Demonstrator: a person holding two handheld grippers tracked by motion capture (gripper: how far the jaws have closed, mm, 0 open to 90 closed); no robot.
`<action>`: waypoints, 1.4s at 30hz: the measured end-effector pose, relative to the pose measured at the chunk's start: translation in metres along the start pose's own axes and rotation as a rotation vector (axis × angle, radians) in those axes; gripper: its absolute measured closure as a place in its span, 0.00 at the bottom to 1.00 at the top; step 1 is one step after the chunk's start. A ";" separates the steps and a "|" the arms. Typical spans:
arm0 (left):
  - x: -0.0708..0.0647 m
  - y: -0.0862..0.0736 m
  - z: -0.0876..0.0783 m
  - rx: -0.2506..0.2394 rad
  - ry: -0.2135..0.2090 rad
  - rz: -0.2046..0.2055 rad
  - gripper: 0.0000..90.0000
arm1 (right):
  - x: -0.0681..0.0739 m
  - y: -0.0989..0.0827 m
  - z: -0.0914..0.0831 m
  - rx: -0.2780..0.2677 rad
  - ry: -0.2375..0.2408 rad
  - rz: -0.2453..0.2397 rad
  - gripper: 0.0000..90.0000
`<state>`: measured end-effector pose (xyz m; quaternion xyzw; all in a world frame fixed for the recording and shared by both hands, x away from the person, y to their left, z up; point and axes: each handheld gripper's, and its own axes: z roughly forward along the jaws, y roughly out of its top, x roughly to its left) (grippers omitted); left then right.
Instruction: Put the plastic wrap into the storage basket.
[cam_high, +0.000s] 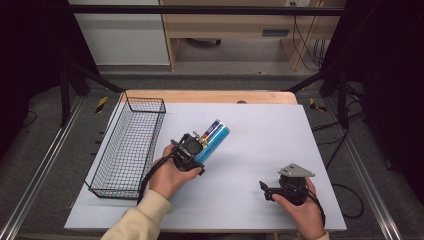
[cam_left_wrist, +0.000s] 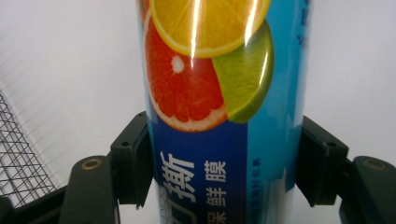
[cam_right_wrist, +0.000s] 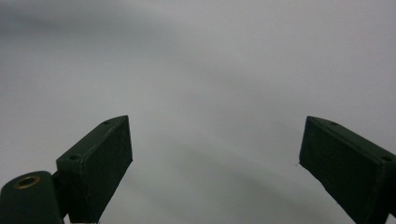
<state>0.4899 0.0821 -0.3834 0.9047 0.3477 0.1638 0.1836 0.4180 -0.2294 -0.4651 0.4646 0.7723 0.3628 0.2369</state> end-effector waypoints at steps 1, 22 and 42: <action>0.000 0.000 0.000 0.000 0.000 0.000 0.35 | 0.000 0.000 0.000 0.000 0.000 0.000 0.11; 0.004 0.009 -0.049 -0.102 -0.002 -0.007 0.35 | 0.000 0.000 0.001 0.004 0.003 -0.006 0.11; -0.004 0.036 -0.093 -0.118 0.051 0.046 0.35 | -0.001 0.000 -0.001 -0.005 0.008 0.007 0.11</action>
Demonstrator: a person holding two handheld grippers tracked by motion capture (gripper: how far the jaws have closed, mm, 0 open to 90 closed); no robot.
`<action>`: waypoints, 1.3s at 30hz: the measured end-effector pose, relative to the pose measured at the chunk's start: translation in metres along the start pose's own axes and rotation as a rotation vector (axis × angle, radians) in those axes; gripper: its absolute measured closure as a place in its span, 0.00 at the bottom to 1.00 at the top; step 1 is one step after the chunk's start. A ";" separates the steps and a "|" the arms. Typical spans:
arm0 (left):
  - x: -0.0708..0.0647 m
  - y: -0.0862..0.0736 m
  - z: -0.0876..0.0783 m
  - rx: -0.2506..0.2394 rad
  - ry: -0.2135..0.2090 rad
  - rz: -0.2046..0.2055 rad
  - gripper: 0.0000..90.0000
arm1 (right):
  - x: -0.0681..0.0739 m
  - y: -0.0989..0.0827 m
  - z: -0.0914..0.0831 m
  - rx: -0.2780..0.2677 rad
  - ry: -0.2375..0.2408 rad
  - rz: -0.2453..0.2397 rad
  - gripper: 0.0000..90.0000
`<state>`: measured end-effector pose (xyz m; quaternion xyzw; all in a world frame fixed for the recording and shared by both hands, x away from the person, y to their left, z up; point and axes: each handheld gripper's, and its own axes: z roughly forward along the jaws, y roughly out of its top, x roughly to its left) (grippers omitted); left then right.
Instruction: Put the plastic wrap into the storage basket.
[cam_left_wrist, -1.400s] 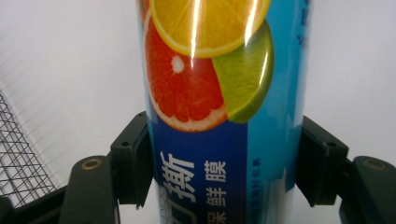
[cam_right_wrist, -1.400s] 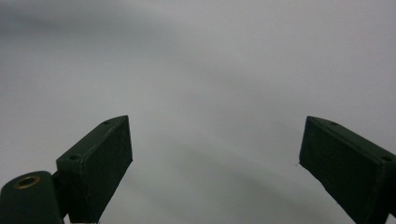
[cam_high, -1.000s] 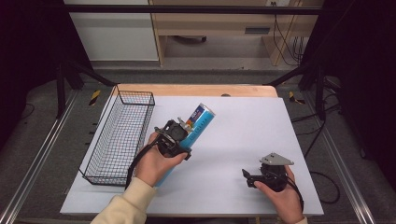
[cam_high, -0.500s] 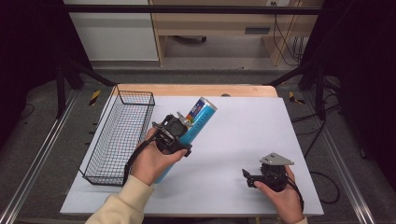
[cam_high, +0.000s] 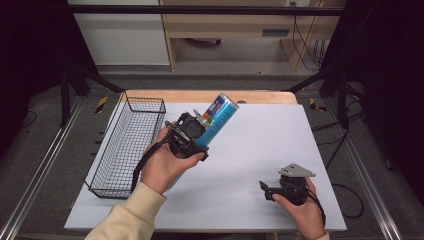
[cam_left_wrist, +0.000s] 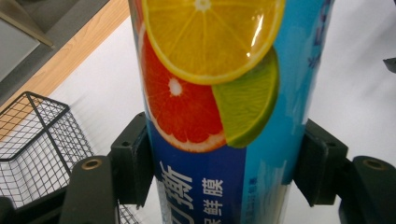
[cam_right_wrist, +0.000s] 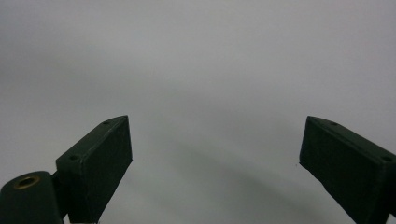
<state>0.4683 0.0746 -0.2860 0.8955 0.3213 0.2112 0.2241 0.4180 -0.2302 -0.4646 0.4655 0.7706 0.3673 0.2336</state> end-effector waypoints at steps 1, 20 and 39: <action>0.000 0.001 -0.002 -0.002 0.003 0.000 0.35 | 0.000 0.000 0.000 -0.001 0.000 -0.004 0.11; 0.027 -0.015 -0.038 0.047 0.091 -0.026 0.35 | -0.001 -0.001 0.001 -0.004 -0.004 0.000 0.11; 0.064 -0.071 -0.062 0.114 0.158 -0.116 0.36 | 0.000 -0.001 0.001 0.000 -0.004 0.012 0.10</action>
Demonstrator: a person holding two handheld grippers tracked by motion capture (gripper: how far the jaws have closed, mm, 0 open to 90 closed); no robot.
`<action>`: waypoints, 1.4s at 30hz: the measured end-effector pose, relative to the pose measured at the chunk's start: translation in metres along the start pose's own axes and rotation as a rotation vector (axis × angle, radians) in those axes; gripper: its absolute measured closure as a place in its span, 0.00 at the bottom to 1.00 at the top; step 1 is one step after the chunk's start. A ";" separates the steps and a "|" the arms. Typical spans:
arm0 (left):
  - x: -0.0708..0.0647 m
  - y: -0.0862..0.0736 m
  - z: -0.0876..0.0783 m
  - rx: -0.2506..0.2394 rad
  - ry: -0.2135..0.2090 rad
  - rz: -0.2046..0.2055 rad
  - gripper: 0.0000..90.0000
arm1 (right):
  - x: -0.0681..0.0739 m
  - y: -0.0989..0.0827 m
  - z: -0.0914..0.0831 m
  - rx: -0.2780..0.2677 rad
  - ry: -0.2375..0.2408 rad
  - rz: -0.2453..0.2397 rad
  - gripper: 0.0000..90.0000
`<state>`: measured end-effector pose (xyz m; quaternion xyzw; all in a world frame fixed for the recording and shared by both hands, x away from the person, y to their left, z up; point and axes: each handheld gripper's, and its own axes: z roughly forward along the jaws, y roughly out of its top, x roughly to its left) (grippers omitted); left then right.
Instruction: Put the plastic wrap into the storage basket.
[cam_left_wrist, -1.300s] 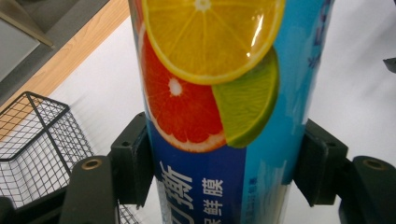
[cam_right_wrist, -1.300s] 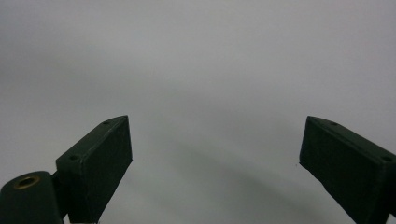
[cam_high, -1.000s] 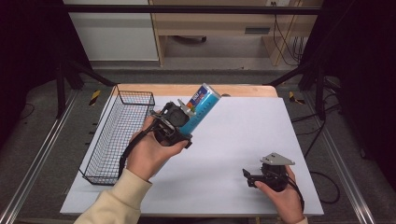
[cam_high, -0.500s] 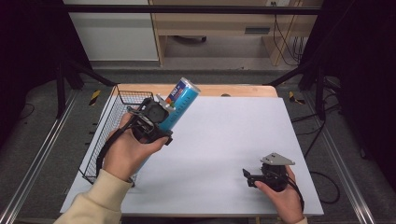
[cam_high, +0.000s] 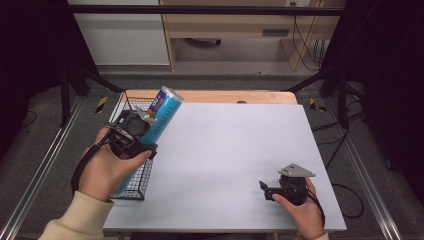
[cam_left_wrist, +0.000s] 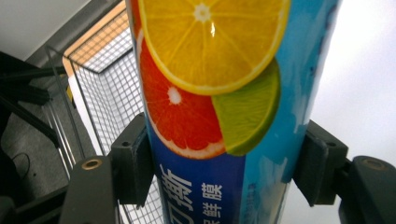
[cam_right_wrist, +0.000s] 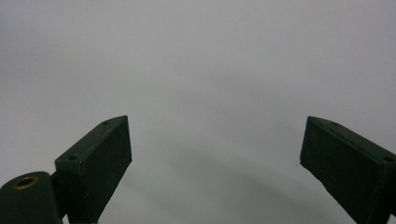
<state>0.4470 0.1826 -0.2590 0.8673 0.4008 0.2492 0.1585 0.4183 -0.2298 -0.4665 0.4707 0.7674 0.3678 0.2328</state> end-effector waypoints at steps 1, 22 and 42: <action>0.001 -0.002 0.001 0.002 -0.001 -0.002 0.36 | 0.000 0.000 0.000 -0.002 0.003 0.004 0.10; 0.021 -0.033 0.010 0.046 0.002 -0.057 0.35 | -0.001 -0.001 0.000 -0.002 0.000 -0.002 0.10; 0.033 -0.044 0.027 0.072 -0.004 -0.109 0.35 | -0.001 -0.001 0.000 0.001 0.001 -0.004 0.10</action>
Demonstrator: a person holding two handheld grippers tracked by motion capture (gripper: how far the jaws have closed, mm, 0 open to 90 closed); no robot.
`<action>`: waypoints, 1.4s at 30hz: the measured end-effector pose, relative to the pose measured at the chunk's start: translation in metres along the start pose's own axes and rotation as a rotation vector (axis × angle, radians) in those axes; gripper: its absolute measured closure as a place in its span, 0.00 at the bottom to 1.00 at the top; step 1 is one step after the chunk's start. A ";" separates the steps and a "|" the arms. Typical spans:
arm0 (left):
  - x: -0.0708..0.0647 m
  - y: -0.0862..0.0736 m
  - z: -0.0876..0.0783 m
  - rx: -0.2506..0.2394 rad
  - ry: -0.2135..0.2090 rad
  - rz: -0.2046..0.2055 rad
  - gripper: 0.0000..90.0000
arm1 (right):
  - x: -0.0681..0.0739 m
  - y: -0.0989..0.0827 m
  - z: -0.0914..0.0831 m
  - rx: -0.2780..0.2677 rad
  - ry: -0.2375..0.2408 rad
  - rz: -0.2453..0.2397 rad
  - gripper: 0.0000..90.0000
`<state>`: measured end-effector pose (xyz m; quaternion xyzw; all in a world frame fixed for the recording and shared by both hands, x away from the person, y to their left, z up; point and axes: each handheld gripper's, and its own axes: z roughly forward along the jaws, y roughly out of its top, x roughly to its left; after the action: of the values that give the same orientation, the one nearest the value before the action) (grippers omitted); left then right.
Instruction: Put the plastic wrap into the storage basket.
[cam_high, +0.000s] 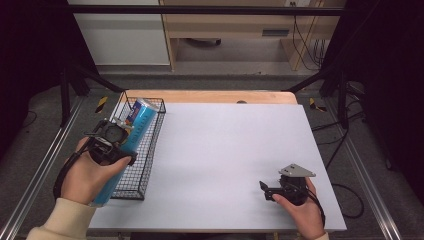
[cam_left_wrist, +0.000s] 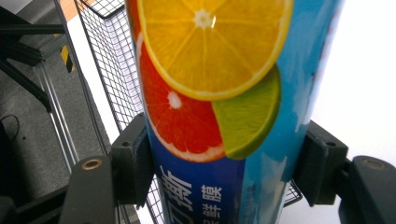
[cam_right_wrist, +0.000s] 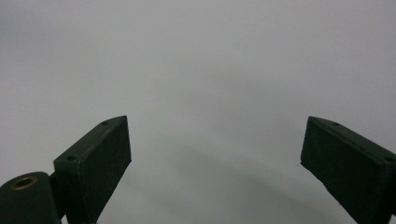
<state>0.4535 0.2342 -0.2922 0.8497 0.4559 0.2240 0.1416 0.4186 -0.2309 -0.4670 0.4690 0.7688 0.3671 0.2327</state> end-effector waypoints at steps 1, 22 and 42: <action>0.002 0.000 0.000 0.006 0.001 0.009 0.35 | 0.000 0.000 0.000 0.001 0.000 0.004 0.10; 0.017 0.005 0.030 0.058 -0.025 -0.066 0.36 | 0.001 0.000 0.001 0.005 0.008 0.002 0.10; 0.036 0.002 0.055 0.109 -0.027 -0.121 0.36 | 0.002 0.000 0.002 0.010 0.015 -0.010 0.10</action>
<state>0.4997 0.2611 -0.3294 0.8300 0.5158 0.1786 0.1146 0.4188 -0.2289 -0.4685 0.4637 0.7746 0.3657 0.2265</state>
